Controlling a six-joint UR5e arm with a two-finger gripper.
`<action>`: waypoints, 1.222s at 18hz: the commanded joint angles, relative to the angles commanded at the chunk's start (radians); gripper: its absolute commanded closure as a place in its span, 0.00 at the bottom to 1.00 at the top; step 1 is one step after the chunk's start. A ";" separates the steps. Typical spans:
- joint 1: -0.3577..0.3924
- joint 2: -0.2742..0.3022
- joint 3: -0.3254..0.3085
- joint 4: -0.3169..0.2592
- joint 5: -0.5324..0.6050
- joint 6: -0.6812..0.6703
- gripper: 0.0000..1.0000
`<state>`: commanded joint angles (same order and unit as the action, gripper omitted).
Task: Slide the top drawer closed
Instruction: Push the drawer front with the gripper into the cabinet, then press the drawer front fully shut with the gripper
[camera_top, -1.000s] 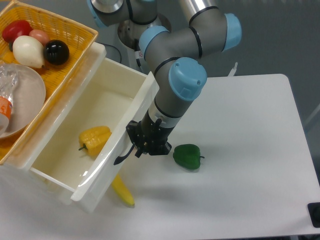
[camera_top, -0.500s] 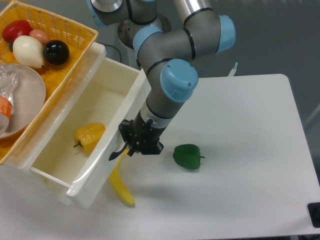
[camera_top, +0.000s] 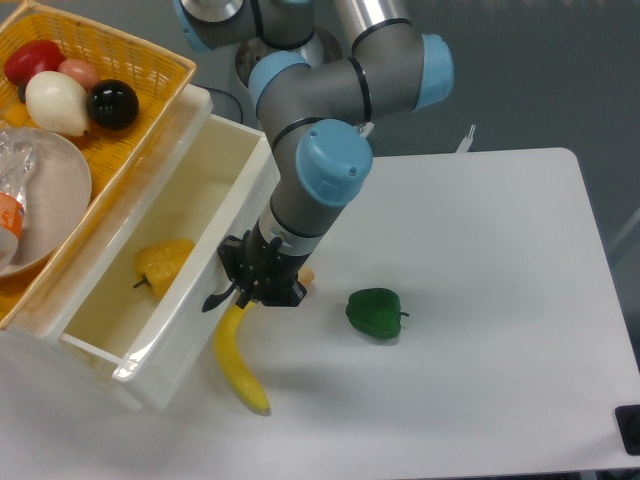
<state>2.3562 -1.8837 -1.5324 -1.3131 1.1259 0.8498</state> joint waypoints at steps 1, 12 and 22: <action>-0.006 0.002 0.000 0.000 0.000 -0.002 0.91; -0.043 0.021 -0.021 0.002 0.000 -0.028 0.91; -0.086 0.048 -0.049 0.003 -0.002 -0.043 0.91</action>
<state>2.2703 -1.8362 -1.5815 -1.3100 1.1244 0.8069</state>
